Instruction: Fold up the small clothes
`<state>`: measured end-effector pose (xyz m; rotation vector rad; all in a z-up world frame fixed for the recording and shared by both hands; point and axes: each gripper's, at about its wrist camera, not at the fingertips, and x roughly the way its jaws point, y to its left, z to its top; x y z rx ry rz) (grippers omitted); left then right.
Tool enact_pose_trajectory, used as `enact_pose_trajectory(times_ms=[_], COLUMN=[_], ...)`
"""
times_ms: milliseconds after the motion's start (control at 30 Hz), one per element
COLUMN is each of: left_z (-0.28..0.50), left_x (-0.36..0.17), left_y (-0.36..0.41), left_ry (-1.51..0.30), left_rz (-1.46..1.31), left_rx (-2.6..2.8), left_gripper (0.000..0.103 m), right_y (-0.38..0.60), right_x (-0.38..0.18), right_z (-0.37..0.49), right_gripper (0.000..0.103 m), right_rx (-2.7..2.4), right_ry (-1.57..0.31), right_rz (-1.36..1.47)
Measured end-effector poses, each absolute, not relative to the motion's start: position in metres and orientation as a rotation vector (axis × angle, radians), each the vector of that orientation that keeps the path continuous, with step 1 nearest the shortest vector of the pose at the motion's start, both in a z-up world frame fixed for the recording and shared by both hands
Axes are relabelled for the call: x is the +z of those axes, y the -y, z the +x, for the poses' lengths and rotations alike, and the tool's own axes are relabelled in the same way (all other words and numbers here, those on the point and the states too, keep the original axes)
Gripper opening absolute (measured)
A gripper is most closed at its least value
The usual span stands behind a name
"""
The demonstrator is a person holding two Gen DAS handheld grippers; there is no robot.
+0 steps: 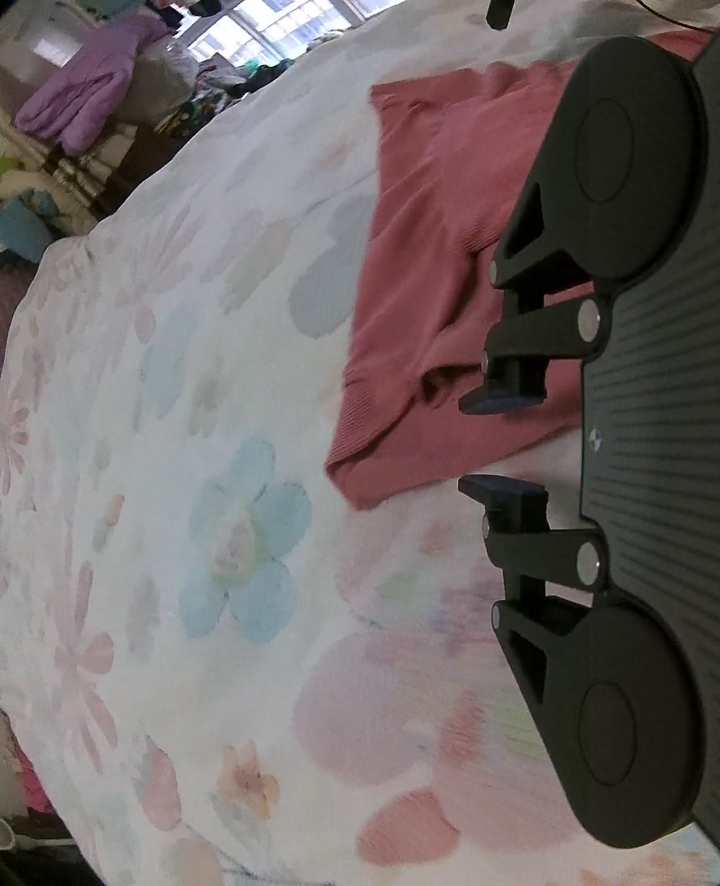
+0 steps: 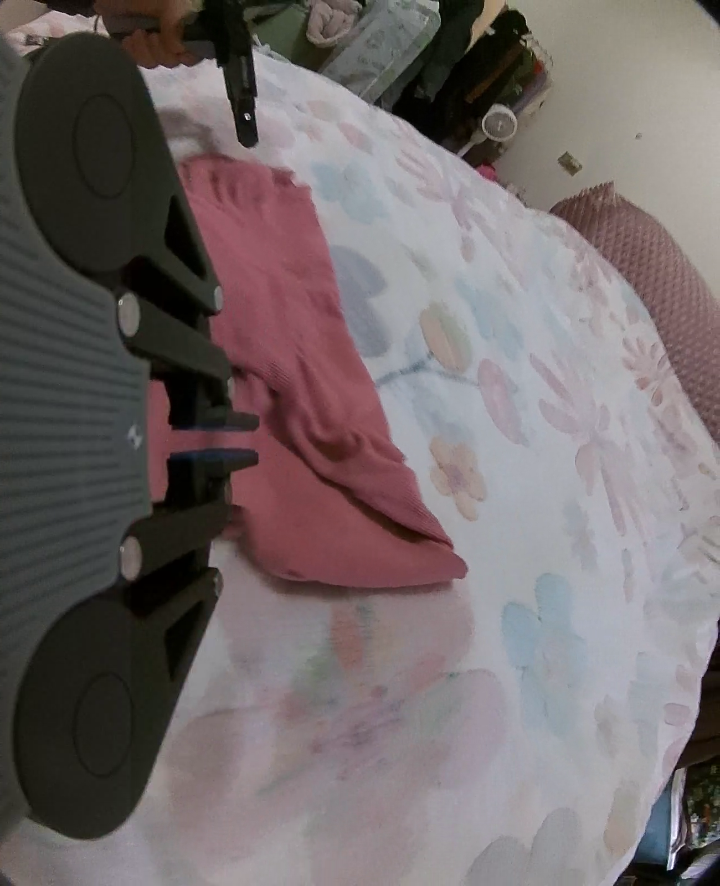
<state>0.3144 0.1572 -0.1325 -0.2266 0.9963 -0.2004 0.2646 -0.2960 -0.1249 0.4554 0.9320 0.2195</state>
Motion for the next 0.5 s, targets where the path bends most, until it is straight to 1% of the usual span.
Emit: enact_pose_trajectory(times_ms=[100, 200, 400, 500], left_z=[0.29, 0.262, 0.205, 0.181], left_x=[-0.119, -0.105, -0.092, -0.09], left_y=[-0.153, -0.151, -0.143, -0.148], left_ry=[-0.986, -0.96, -0.965, -0.972], left_rz=[-0.224, -0.225, -0.162, -0.175], left_rx=[-0.212, -0.228, -0.251, -0.251], left_gripper=[0.026, 0.032, 0.034, 0.039], right_y=[0.293, 0.292, 0.289, 0.289], right_x=[-0.112, -0.098, -0.077, -0.074], right_z=[0.229, 0.191, 0.13, 0.107], right_gripper=[0.01, 0.011, 0.012, 0.026], right_rx=[0.233, 0.246, 0.26, 0.268], right_ry=[-0.91, -0.89, -0.866, -0.855], right_rz=[0.456, 0.45, 0.437, 0.437])
